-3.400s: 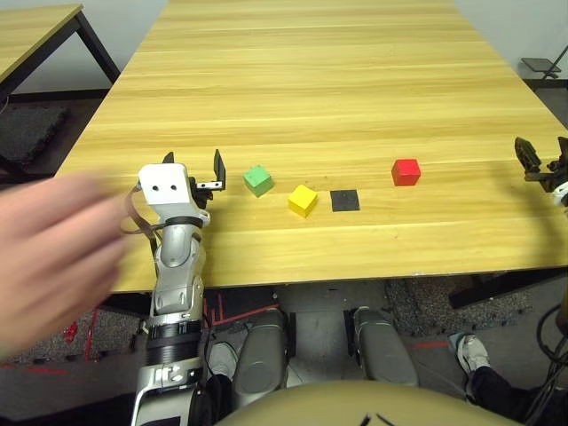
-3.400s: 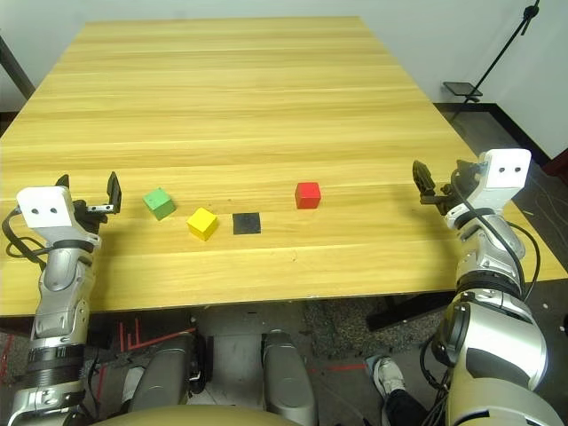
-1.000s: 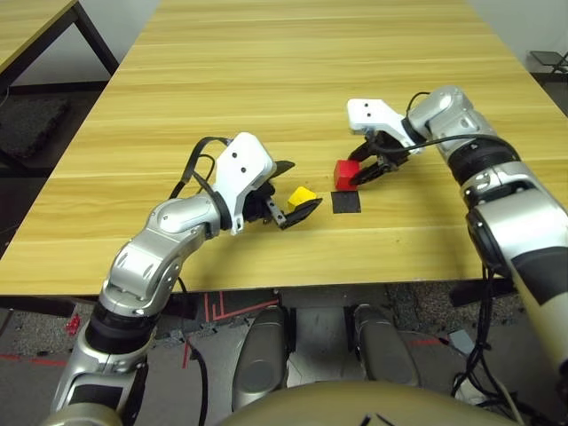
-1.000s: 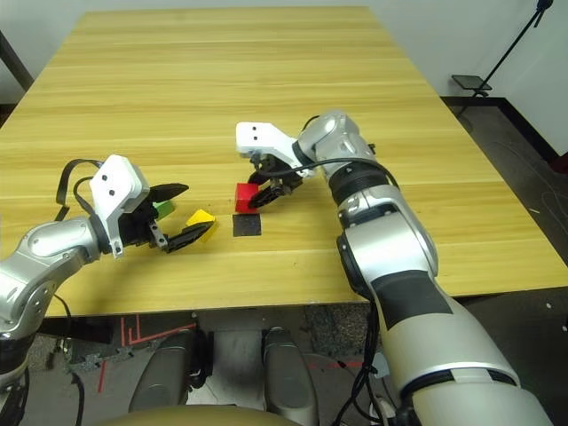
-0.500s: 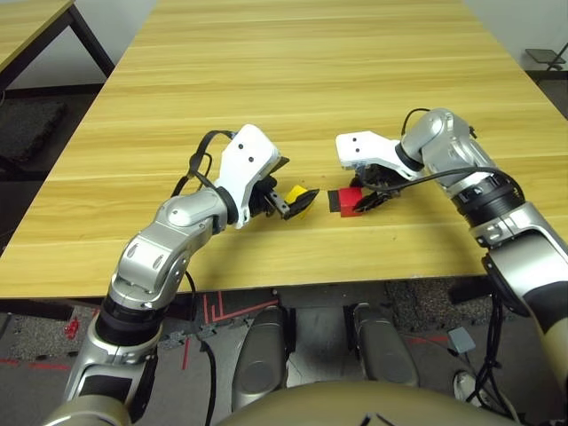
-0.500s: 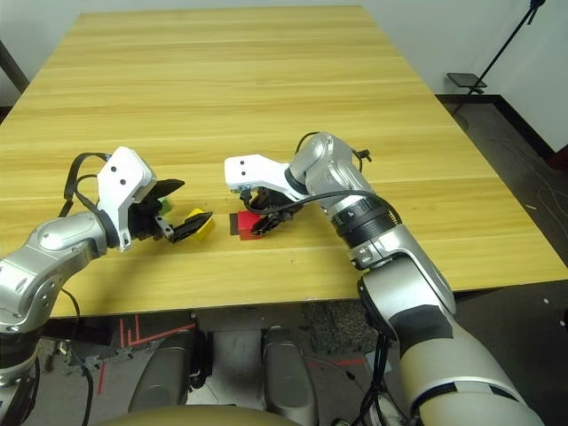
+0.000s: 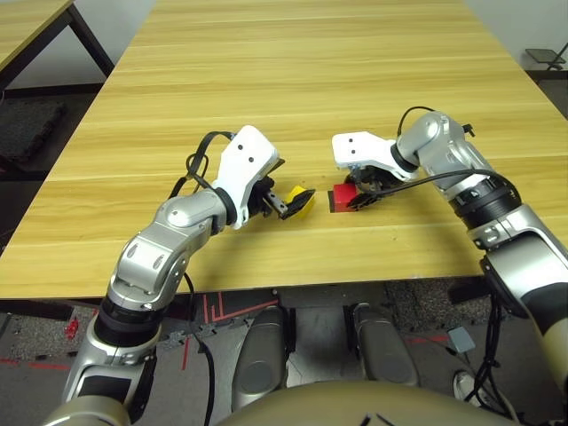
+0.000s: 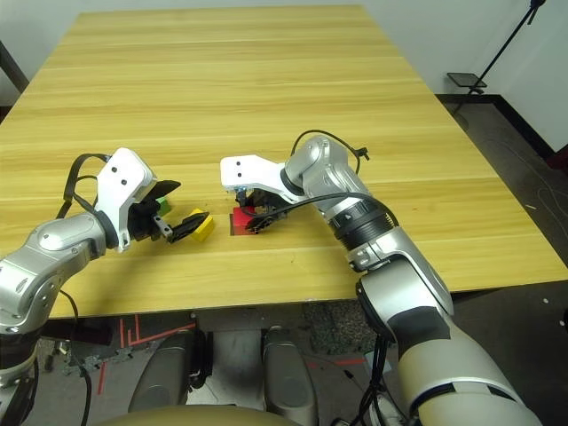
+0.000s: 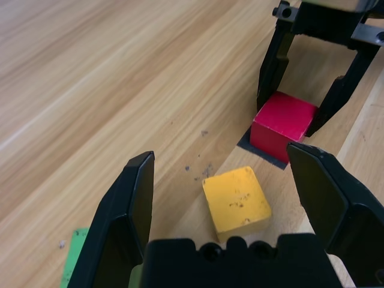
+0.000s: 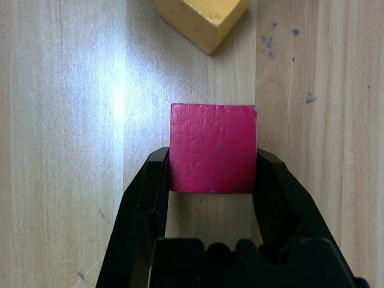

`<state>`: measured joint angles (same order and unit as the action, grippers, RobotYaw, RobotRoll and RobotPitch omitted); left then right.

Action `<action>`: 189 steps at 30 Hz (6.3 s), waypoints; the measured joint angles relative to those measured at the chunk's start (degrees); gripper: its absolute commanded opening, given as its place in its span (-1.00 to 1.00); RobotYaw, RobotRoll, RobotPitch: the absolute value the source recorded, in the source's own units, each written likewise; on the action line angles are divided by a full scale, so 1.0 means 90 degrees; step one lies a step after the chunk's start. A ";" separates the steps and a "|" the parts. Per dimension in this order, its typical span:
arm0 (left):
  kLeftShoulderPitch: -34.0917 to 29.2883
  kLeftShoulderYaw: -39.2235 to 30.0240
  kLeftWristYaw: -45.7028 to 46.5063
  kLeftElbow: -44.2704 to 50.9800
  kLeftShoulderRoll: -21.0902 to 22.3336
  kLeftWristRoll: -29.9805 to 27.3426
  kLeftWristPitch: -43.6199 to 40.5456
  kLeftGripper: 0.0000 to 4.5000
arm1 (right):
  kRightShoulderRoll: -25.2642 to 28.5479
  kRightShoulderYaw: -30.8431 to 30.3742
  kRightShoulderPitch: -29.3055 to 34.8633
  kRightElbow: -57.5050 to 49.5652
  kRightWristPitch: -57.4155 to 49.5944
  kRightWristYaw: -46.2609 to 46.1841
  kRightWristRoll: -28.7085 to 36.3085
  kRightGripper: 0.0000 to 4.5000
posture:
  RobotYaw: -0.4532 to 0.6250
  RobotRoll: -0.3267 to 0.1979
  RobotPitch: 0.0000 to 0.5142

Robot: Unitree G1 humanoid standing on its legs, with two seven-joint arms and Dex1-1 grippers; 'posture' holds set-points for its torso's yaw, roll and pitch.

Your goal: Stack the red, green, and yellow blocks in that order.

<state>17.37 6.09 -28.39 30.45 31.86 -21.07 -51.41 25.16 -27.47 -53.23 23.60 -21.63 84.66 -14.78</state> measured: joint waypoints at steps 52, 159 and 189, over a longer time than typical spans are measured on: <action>0.2232 0.0356 -0.2332 -0.1850 0.0185 0.0276 0.0803 -0.05 | 0.1648 0.1855 0.0231 -0.1106 -0.1926 -0.0641 0.2808 1.00 | 0.37 -0.34 -0.68; 0.2538 0.0303 -0.2515 -0.1477 0.0229 0.0024 -0.0268 -0.14 | 0.2475 0.2115 0.0777 -0.1547 -0.2250 -0.0908 0.3905 1.00 | 0.20 -0.30 -0.72; 0.4121 0.1867 -0.4392 -0.4999 -0.1074 0.1034 0.1851 -0.14 | 0.2929 0.2430 0.1503 -0.2259 -0.2736 -0.1191 0.4211 1.00 | 0.03 -0.25 -0.68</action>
<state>54.46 22.89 -67.92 -14.54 22.19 -11.76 -34.75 51.52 -5.60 -39.70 3.27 -46.26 73.94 23.12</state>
